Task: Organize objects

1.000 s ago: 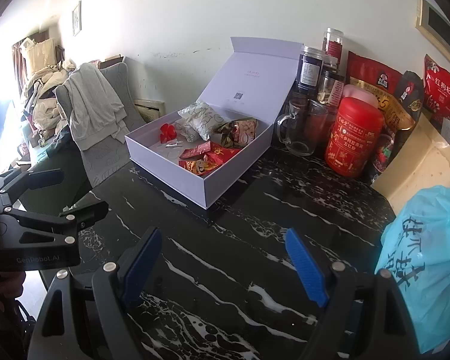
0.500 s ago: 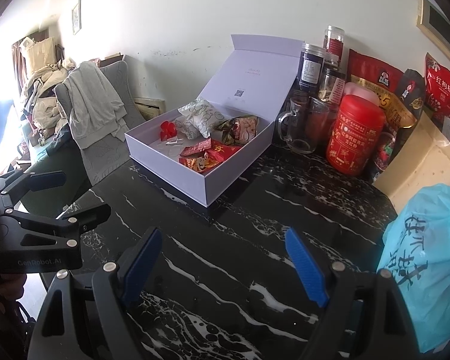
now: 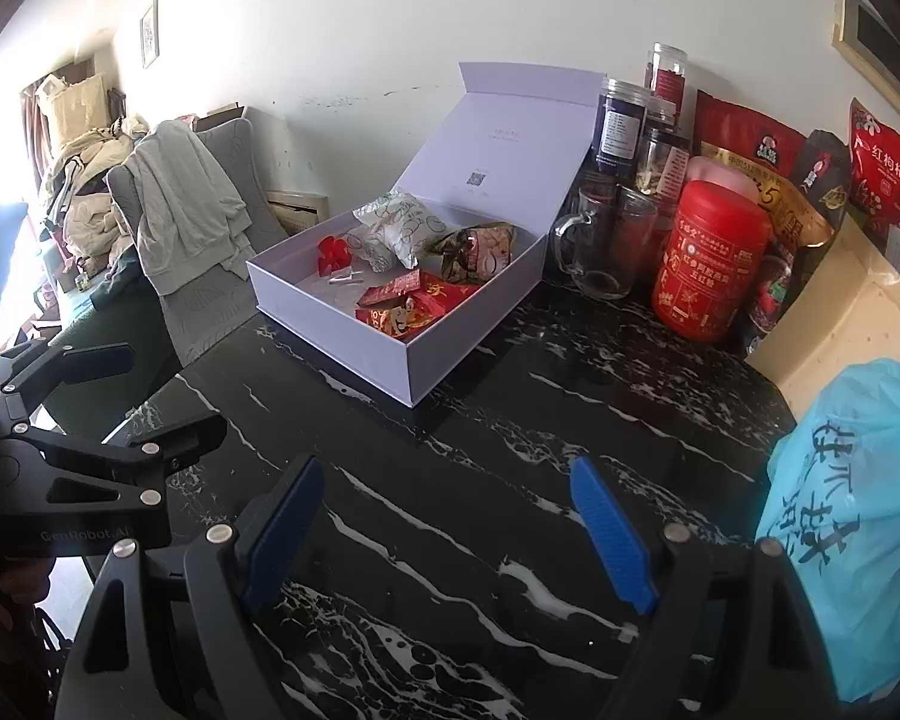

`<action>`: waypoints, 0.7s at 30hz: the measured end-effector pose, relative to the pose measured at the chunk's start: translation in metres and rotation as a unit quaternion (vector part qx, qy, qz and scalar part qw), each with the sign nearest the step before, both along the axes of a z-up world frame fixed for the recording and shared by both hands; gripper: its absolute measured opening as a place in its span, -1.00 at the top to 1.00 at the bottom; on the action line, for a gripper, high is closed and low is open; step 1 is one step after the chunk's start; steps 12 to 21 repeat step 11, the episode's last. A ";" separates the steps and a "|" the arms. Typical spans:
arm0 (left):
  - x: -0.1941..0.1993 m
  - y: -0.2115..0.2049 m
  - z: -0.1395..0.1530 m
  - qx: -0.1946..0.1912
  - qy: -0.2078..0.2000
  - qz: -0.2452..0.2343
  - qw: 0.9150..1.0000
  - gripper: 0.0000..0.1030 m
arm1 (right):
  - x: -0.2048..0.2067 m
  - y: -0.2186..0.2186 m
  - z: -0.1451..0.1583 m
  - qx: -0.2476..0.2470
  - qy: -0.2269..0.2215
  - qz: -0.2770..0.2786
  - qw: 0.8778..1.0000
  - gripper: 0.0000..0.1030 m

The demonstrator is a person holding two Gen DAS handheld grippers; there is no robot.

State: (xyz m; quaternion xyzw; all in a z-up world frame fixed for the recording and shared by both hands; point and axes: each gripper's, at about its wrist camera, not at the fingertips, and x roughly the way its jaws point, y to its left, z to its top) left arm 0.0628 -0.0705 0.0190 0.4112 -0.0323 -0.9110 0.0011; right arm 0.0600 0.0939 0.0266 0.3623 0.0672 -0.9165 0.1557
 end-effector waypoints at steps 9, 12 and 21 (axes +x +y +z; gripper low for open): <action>-0.008 0.019 -0.018 0.008 -0.025 -0.026 0.999 -0.83 | 0.000 0.014 -0.013 0.001 -0.019 -0.025 1.000 -0.66; -0.011 0.027 -0.023 0.001 -0.028 -0.023 0.999 -0.83 | 0.002 0.022 -0.020 0.002 -0.029 -0.036 0.999 -0.66; -0.011 0.027 -0.023 0.001 -0.028 -0.023 0.999 -0.83 | 0.002 0.022 -0.020 0.002 -0.029 -0.036 0.999 -0.66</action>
